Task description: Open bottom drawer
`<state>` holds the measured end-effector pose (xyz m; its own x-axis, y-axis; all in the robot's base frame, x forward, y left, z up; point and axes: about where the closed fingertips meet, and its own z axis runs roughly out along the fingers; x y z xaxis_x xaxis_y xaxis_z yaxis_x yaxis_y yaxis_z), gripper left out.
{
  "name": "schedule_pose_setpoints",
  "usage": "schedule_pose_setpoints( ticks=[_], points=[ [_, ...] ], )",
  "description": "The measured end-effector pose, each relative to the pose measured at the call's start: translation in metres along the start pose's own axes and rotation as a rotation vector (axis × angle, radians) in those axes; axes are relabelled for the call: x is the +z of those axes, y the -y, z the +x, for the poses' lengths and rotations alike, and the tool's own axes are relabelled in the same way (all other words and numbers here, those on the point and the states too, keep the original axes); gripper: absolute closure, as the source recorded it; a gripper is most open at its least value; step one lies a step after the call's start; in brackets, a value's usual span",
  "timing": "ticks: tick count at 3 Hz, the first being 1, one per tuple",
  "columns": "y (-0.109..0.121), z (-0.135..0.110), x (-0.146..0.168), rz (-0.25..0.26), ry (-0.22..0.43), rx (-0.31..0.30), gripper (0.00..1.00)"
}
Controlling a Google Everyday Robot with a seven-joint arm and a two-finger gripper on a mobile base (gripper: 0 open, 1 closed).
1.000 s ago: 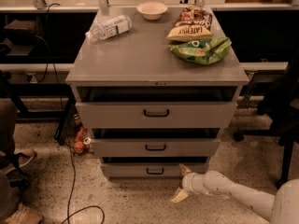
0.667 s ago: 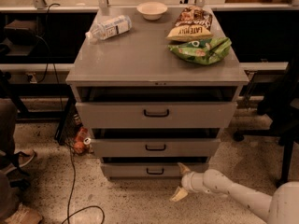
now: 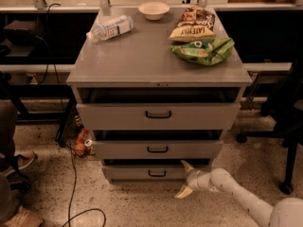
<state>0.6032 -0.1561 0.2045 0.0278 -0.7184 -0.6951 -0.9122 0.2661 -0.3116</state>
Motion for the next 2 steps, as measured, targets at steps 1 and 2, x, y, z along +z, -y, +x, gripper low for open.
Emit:
schedule_pose_setpoints(
  ticks=[1, 2],
  points=[
    [0.019, 0.004, -0.001, 0.044, 0.029, -0.038, 0.0],
    [0.032, 0.014, 0.005, 0.065, 0.013, -0.057, 0.0]
  ],
)
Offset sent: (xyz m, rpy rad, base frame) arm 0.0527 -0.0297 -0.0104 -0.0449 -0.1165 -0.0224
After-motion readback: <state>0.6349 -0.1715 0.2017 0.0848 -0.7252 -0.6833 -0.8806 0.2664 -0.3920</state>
